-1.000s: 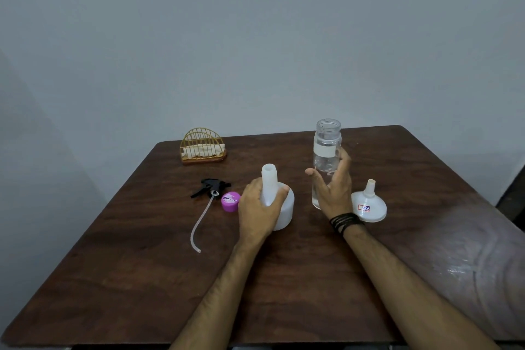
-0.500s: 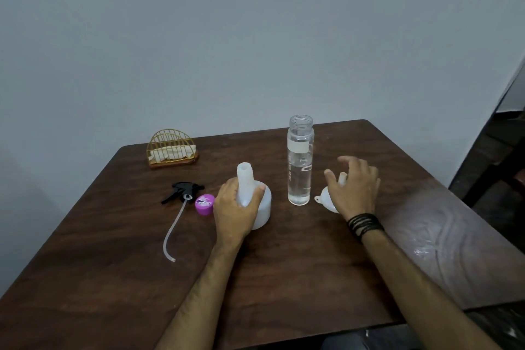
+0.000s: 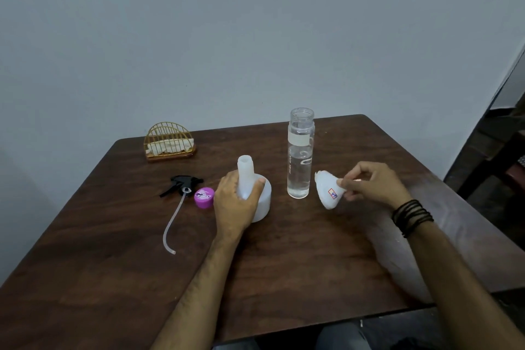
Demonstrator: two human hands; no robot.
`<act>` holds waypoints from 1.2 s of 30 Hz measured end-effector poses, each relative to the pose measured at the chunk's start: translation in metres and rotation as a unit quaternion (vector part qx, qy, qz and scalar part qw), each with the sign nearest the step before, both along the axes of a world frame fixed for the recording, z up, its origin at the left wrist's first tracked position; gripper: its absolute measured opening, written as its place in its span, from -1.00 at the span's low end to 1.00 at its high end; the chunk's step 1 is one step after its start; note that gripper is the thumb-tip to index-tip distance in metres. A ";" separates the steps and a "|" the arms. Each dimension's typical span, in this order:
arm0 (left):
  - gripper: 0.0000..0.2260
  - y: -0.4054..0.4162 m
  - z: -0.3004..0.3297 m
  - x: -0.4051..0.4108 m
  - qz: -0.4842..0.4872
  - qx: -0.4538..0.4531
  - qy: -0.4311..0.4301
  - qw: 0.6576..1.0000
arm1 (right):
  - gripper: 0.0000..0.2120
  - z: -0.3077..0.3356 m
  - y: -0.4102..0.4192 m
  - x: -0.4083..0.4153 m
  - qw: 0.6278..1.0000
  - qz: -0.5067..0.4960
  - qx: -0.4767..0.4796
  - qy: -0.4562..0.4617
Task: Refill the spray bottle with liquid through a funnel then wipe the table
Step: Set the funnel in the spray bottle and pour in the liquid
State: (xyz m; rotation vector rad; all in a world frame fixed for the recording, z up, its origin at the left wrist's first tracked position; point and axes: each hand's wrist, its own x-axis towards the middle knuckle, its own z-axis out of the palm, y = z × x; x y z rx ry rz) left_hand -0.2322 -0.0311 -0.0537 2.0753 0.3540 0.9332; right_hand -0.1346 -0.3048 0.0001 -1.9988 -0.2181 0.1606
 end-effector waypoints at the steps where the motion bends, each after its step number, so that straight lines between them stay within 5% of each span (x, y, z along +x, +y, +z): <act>1: -0.59 0.000 0.000 0.000 0.001 0.000 -0.001 1.000 | -0.82 -0.001 -0.003 -0.002 0.998 0.019 0.034 0.043; 8: -0.64 0.000 0.001 0.000 -0.002 0.007 -0.009 1.000 | -0.62 -0.011 0.000 -0.024 0.985 0.149 -0.057 0.058; 18: -0.72 0.002 0.000 0.001 -0.013 0.007 -0.031 0.999 | -0.57 0.023 0.072 -0.070 0.960 0.206 0.187 -0.042; 23: -0.72 0.002 -0.001 0.000 -0.025 -0.001 -0.045 0.999 | -0.08 0.043 0.113 -0.071 0.946 0.153 0.258 -0.124; 28: -0.68 0.003 -0.003 0.002 -0.019 0.000 -0.061 0.998 | -0.31 0.062 0.144 -0.064 0.953 0.112 0.196 -0.203; 36: -0.61 0.007 -0.007 0.004 -0.040 0.003 -0.061 0.997 | -0.35 0.048 0.168 -0.049 0.960 0.125 0.098 -0.229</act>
